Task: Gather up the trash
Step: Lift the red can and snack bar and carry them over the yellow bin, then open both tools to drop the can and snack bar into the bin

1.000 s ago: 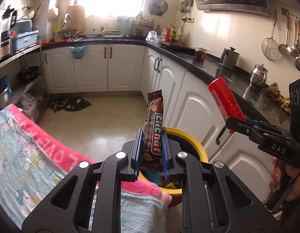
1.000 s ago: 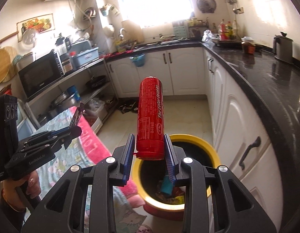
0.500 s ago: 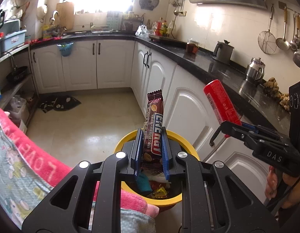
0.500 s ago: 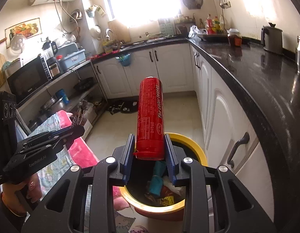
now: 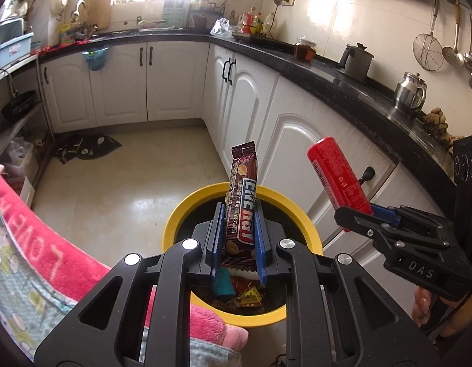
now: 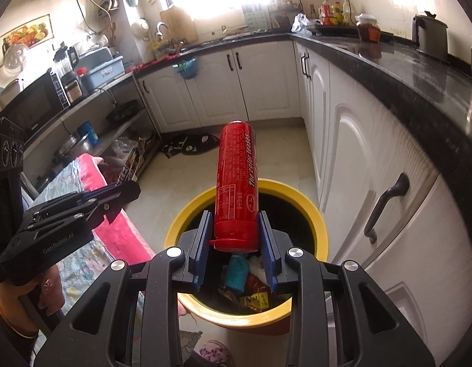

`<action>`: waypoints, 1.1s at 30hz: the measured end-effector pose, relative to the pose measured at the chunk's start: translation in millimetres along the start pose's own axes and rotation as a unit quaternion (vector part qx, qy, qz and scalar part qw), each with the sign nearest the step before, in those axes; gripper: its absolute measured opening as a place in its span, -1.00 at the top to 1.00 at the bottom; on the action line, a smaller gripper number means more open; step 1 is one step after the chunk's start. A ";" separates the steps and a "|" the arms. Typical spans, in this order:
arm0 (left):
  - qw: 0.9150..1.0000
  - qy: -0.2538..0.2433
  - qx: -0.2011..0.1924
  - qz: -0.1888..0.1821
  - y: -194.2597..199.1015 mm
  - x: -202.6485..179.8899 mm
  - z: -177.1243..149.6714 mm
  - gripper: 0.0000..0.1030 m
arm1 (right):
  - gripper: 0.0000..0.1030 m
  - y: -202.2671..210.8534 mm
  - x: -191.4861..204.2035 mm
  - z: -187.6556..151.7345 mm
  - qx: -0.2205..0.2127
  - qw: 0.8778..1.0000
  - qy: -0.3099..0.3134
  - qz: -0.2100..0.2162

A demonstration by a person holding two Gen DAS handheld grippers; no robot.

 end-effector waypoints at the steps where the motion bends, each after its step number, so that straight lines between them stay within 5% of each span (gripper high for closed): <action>1: 1.000 0.000 0.002 -0.001 -0.5 0.7 -1.7 0.76 | 0.44 -1.8 -0.3 -0.4 0.003 1.000 0.000 0.000; 33: 0.993 0.022 0.113 -0.007 -78.7 13.3 -34.1 0.73 | 0.40 -80.3 -19.1 -48.4 0.101 0.994 -0.041 -0.007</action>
Point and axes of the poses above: each gripper's, at about its wrist camera, not at the fingertips, and y roughly against the way its jaws point, x to its left, z to its top, the point moved 3 cm from there along -y, roughly the way its jaws point, and after that the axes turned 5 degrees about z, right-handed, at the moved point
